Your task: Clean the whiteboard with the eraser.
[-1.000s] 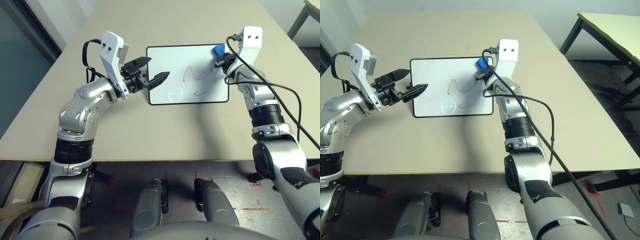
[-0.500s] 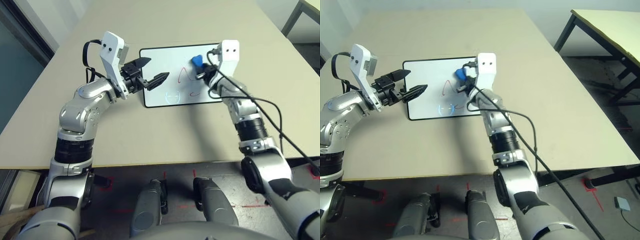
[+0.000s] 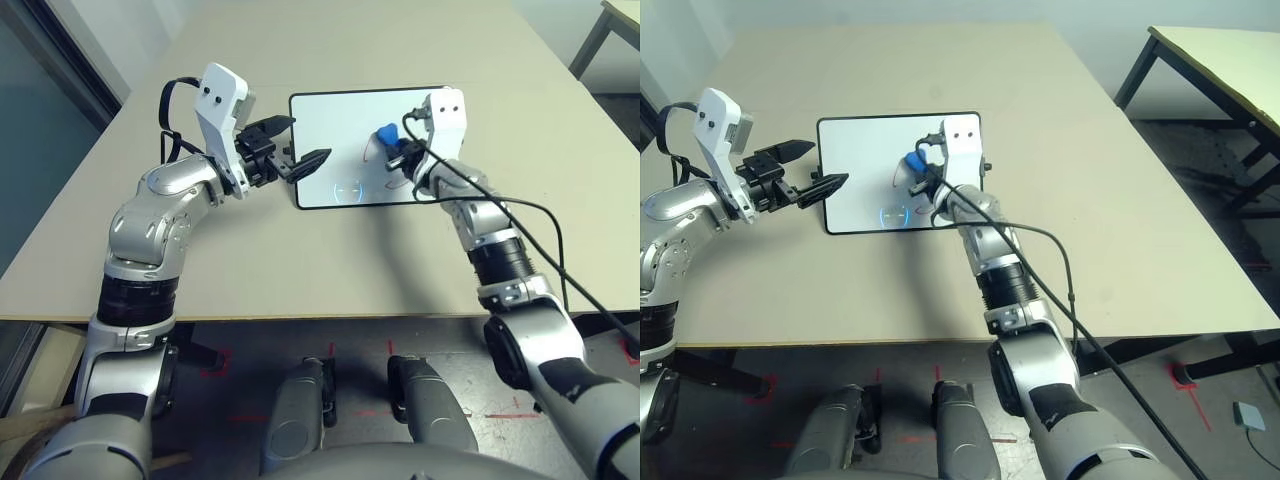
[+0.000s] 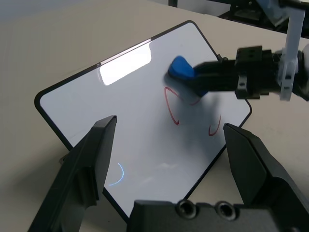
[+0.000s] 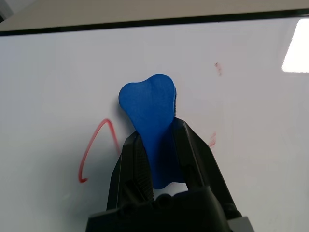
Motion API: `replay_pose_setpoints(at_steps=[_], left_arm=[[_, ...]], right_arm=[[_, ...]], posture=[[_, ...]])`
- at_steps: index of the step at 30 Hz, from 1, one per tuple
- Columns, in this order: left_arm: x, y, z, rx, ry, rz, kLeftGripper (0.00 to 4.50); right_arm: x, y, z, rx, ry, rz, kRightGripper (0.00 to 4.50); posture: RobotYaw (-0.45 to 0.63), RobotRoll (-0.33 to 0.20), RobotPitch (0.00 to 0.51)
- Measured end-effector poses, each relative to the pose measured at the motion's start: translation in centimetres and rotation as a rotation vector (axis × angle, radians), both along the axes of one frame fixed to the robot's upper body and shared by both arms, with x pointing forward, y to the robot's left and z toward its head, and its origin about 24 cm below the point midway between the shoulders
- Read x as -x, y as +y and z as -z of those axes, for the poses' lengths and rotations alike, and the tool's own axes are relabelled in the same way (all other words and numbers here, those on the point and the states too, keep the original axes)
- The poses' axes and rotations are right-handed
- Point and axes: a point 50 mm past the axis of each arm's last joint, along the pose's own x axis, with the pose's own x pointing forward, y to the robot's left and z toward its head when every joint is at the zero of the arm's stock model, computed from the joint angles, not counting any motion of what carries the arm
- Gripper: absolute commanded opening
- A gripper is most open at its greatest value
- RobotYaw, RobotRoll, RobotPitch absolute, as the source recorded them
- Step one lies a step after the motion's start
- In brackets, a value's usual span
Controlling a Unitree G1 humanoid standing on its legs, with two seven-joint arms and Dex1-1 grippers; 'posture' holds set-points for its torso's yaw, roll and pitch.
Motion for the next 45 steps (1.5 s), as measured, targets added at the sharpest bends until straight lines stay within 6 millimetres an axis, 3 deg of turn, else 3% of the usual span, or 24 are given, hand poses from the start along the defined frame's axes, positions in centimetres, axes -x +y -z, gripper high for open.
replay_pose_setpoints(at_steps=[6, 11, 16, 22, 28, 33, 37, 45], left_arm=[[0.0, 0.0, 0.1, -0.001, 0.005, -0.001, 4.50], [0.0, 0.0, 0.1, -0.001, 0.011, -0.002, 4.50], [0.0, 0.0, 0.1, -0.001, 0.018, -0.004, 4.50], [0.0, -0.1, 0.2, 0.004, 0.021, -0.008, 4.50], [0.0, -0.1, 0.2, 0.005, 0.024, -0.009, 4.50], [0.0, -0.2, 0.2, 0.007, 0.026, -0.007, 4.50], [0.1, -0.3, 0.2, 0.009, 0.023, -0.004, 4.50], [0.1, -0.4, 0.2, 0.011, 0.025, -0.004, 4.50]], right_arm=[[0.4, 2.1, 0.2, -0.027, -0.021, -0.073, 0.85], [2.0, 4.4, 1.9, -0.014, 0.009, -0.196, 0.85], [3.1, 5.6, 3.4, 0.016, 0.056, -0.265, 0.85], [2.2, 4.7, 2.9, 0.047, 0.050, -0.231, 0.85], [-0.5, 0.5, -0.5, 0.030, -0.045, -0.010, 0.85], [-1.2, -1.1, -3.0, -0.014, -0.135, 0.094, 0.85], [-1.2, -0.9, -2.6, -0.018, -0.124, 0.097, 0.85], [0.4, 1.5, -0.9, -0.013, -0.094, -0.034, 0.85]], posture=[[0.04, 0.000, 0.154], [0.05, 0.000, 0.156], [0.05, 0.000, 0.156], [0.04, 0.000, 0.156], [0.04, 0.000, 0.158], [0.04, 0.000, 0.157], [0.04, 0.000, 0.158], [0.04, 0.000, 0.164]])
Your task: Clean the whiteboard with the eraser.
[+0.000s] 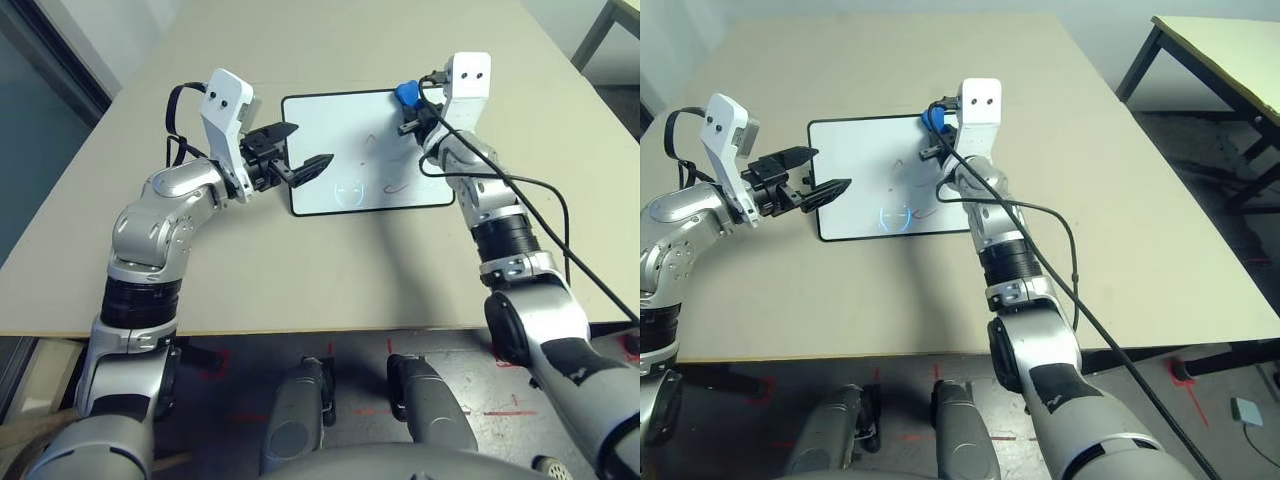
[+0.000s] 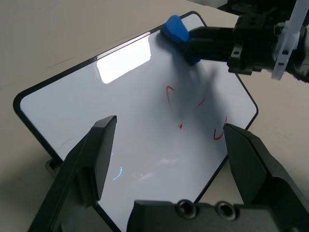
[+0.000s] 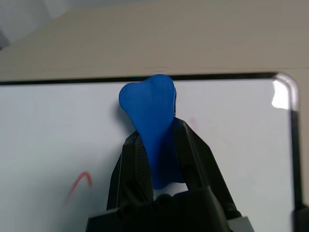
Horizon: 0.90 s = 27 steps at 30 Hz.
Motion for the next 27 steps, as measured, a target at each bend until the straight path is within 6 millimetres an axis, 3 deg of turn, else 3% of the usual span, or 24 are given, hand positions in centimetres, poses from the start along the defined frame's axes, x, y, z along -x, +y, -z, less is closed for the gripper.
replay_pose_setpoints(at_steps=[7, 14, 27], left_arm=[[0.1, -0.1, -0.1, -0.002, -0.003, 0.004, 4.50], [0.1, -0.1, -0.1, -0.002, -0.002, 0.005, 4.50], [0.1, -0.1, -0.1, -0.003, 0.000, 0.006, 4.50]], right_arm=[[1.2, 1.6, 2.1, 0.047, 0.076, -0.084, 0.85], [1.4, 2.0, 2.8, 0.081, 0.118, -0.109, 0.85], [-0.4, 0.4, -0.4, 0.112, 0.071, -0.011, 0.85]], posture=[[0.04, 0.000, 0.166], [0.04, 0.000, 0.165], [0.04, 0.000, 0.166]])
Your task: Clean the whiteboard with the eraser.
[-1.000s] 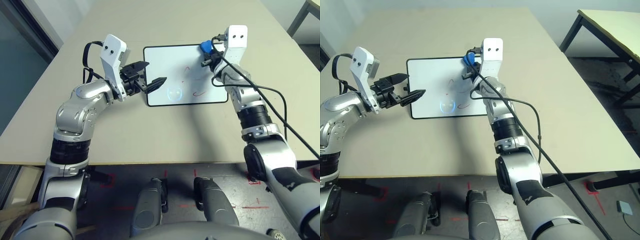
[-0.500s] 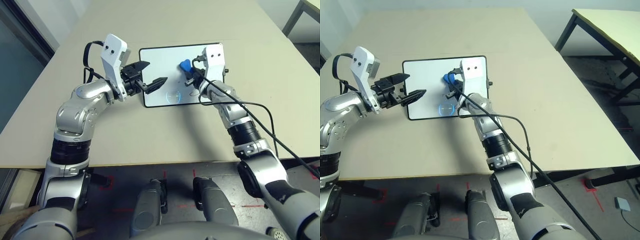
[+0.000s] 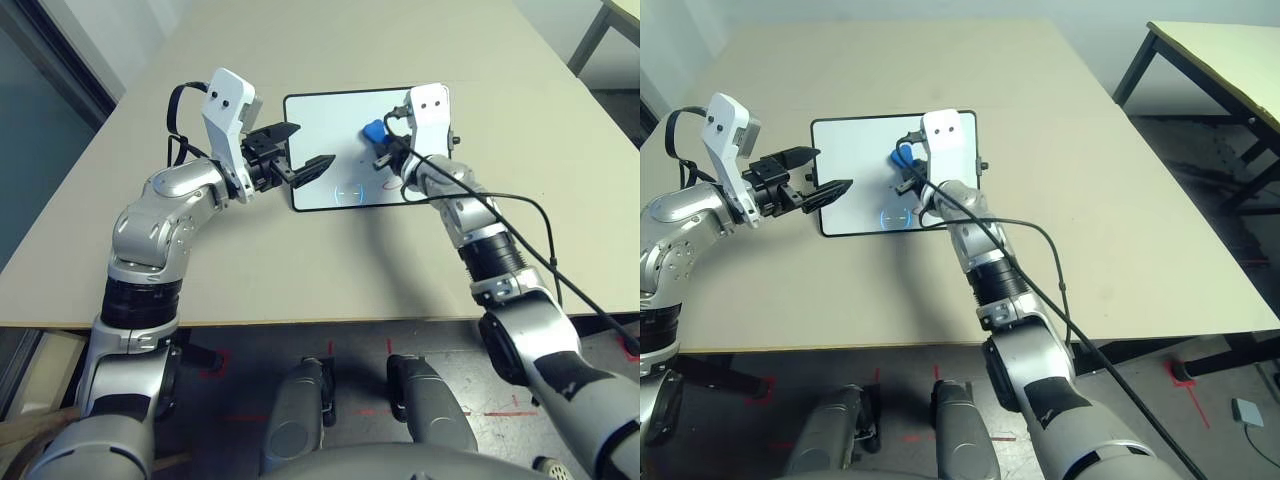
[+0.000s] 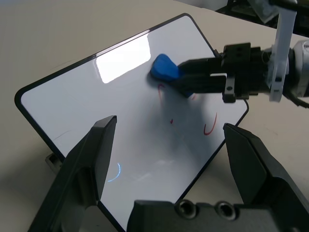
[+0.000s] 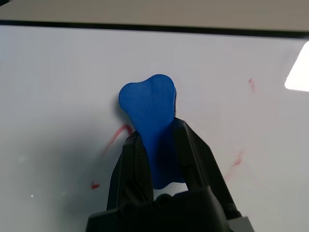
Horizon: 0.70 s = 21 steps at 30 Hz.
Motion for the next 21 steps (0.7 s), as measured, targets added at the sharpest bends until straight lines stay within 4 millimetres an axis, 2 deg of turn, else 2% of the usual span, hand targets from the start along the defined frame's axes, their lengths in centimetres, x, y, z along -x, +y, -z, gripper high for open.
replay_pose_setpoints(at_steps=[4, 9, 15, 21], left_arm=[[0.0, 0.0, 0.0, 0.000, 0.000, -0.001, 4.50], [0.0, 0.0, 0.0, 0.001, -0.001, -0.003, 4.50], [0.1, -0.1, -0.1, -0.001, -0.005, 0.000, 4.50], [0.1, -0.1, -0.1, -0.001, -0.005, -0.001, 4.50]], right_arm=[[-0.1, 0.4, -0.7, 0.006, -0.007, -0.009, 0.85], [0.3, 1.7, -0.6, 0.021, 0.020, -0.059, 0.85], [1.6, 3.5, 1.1, 0.069, 0.094, -0.162, 0.85], [2.4, 3.9, 2.6, 0.123, 0.156, -0.207, 0.85]], posture=[[0.04, 0.000, 0.166], [0.04, 0.000, 0.166], [0.05, 0.000, 0.164], [0.04, 0.000, 0.161]])
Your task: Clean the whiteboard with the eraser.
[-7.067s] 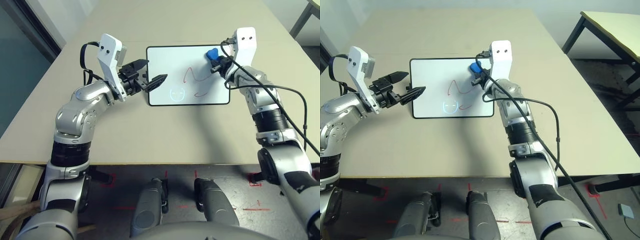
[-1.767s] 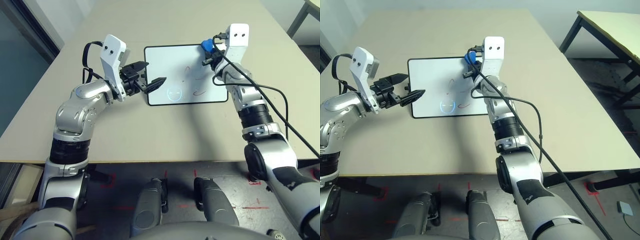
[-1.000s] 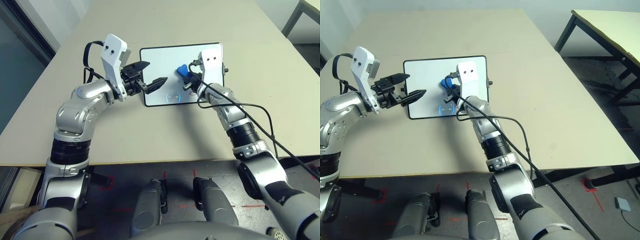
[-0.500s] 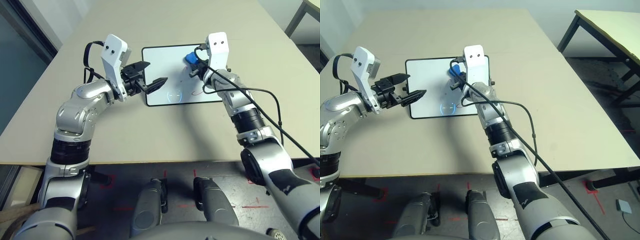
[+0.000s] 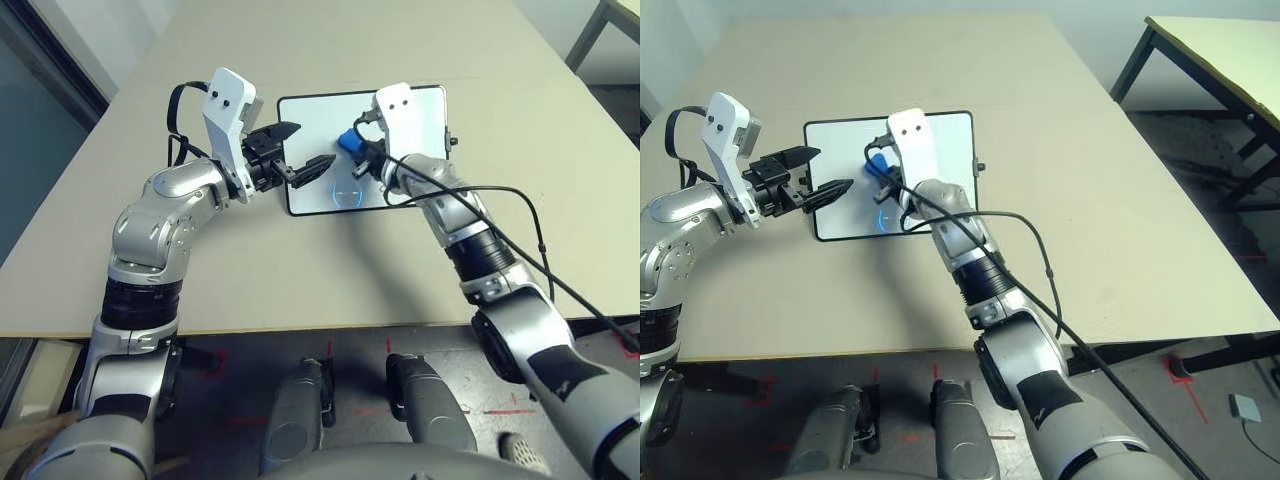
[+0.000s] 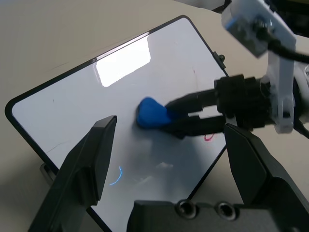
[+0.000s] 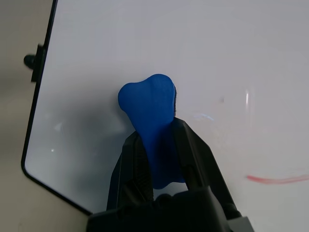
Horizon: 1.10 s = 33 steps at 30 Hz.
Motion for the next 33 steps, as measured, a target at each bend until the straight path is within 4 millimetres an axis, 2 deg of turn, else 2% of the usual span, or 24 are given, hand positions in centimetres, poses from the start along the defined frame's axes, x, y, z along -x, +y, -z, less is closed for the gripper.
replay_pose_setpoints(at_steps=[6, 12, 18, 22, 33], left_arm=[[0.0, 0.0, 0.0, 0.000, 0.000, 0.000, 4.50], [0.0, 0.0, 0.0, 0.001, 0.000, 0.000, 4.50], [0.0, 0.0, 0.0, 0.002, -0.001, -0.002, 4.50], [0.0, 0.0, 0.0, 0.003, -0.001, -0.005, 4.50], [0.0, -0.1, 0.0, 0.004, 0.000, -0.004, 4.50]], right_arm=[[-0.6, -0.4, -0.4, 0.012, -0.002, 0.016, 0.85], [-2.3, -2.7, -2.6, -0.007, -0.076, 0.140, 0.85], [-3.0, -3.6, -3.5, -0.031, -0.127, 0.191, 0.85], [-2.7, -3.2, -2.8, -0.033, -0.125, 0.176, 0.85], [-0.4, -0.7, 1.7, 0.026, -0.030, 0.058, 0.85]], posture=[[0.04, 0.000, 0.156], [0.04, 0.000, 0.155], [0.04, 0.000, 0.158], [0.04, 0.000, 0.160], [0.05, 0.000, 0.171]])
